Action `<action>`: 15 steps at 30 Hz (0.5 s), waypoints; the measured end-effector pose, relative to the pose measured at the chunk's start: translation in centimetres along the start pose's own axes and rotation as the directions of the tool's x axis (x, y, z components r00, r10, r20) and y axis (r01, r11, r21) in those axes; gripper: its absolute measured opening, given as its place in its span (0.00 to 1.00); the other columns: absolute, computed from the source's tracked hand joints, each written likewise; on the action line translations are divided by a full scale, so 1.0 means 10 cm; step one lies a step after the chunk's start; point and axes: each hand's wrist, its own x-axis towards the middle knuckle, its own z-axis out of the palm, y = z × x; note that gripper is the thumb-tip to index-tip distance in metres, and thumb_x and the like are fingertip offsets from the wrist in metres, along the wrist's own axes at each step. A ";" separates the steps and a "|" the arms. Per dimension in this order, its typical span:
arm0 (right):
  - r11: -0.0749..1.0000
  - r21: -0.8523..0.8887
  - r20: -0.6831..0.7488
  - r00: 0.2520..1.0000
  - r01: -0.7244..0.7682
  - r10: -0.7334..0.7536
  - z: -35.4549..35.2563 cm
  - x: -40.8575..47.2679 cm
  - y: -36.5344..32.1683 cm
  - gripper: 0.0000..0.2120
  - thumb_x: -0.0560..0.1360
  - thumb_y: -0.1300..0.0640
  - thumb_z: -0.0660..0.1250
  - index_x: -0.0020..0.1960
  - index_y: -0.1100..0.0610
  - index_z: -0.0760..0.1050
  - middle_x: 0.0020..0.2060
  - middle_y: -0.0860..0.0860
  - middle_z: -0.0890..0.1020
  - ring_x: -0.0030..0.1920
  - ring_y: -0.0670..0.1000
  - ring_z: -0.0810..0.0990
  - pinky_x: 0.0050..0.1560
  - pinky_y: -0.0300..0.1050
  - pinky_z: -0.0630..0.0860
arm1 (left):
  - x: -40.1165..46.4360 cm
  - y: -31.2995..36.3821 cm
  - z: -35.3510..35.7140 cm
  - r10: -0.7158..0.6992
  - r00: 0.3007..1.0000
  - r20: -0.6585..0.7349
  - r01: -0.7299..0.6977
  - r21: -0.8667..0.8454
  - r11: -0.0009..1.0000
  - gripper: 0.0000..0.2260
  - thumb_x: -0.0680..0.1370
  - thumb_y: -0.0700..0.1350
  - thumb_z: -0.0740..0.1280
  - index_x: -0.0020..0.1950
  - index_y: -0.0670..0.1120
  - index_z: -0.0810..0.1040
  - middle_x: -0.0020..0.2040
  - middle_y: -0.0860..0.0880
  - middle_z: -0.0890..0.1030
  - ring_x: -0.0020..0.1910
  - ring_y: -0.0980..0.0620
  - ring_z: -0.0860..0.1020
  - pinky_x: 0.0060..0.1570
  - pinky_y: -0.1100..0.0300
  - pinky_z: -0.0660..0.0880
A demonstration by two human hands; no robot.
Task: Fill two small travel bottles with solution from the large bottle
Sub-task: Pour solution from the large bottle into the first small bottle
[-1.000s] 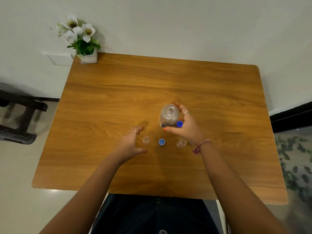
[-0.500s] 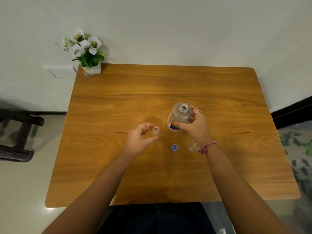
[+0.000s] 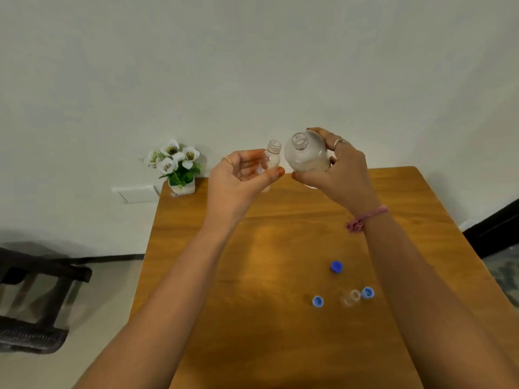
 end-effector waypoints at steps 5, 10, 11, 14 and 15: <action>0.989 -0.076 -0.049 0.990 0.131 -0.135 -0.11 0.25 -0.29 0.35 0.60 0.55 0.79 0.65 0.54 0.72 0.57 0.48 0.78 0.54 0.43 0.74 0.46 0.26 0.71 | 0.11 0.31 -0.01 0.049 0.999 -0.014 -0.049 -0.017 0.999 0.16 0.65 0.42 0.80 0.50 0.49 0.83 0.44 0.53 0.86 0.45 0.60 0.83 0.41 0.69 0.77; 0.966 -0.161 -0.035 0.977 0.201 -0.209 -0.28 0.40 -0.56 0.35 0.61 0.51 0.77 0.66 0.49 0.70 0.57 0.47 0.78 0.54 0.47 0.75 0.50 0.45 0.77 | 0.16 0.52 0.01 0.087 0.996 -0.010 -0.088 -0.054 0.995 0.15 0.65 0.41 0.80 0.49 0.50 0.83 0.43 0.54 0.86 0.44 0.60 0.83 0.40 0.69 0.77; 0.960 -0.184 -0.032 0.975 0.213 -0.222 -0.32 0.42 -0.61 0.35 0.61 0.51 0.77 0.66 0.47 0.70 0.57 0.47 0.77 0.54 0.48 0.75 0.51 0.48 0.78 | 0.17 0.54 0.01 0.094 0.995 -0.013 -0.095 -0.063 0.993 0.15 0.65 0.41 0.80 0.49 0.50 0.83 0.43 0.54 0.86 0.44 0.60 0.83 0.40 0.69 0.77; 0.942 -0.234 -0.018 0.968 0.239 -0.250 -0.40 0.46 -0.72 0.34 0.62 0.50 0.76 0.67 0.45 0.69 0.59 0.46 0.76 0.57 0.50 0.74 0.52 0.54 0.77 | 0.18 0.62 0.02 0.104 0.994 -0.023 -0.106 -0.089 0.990 0.15 0.66 0.41 0.80 0.50 0.49 0.83 0.43 0.56 0.86 0.44 0.60 0.83 0.39 0.70 0.77; 0.936 -0.250 -0.016 0.965 0.249 -0.261 -0.42 0.47 -0.74 0.34 0.62 0.50 0.75 0.67 0.45 0.69 0.59 0.46 0.76 0.57 0.51 0.74 0.52 0.54 0.77 | 0.18 0.64 0.02 0.107 0.994 -0.025 -0.109 -0.100 0.989 0.15 0.66 0.41 0.80 0.49 0.50 0.83 0.43 0.55 0.86 0.43 0.60 0.83 0.39 0.70 0.77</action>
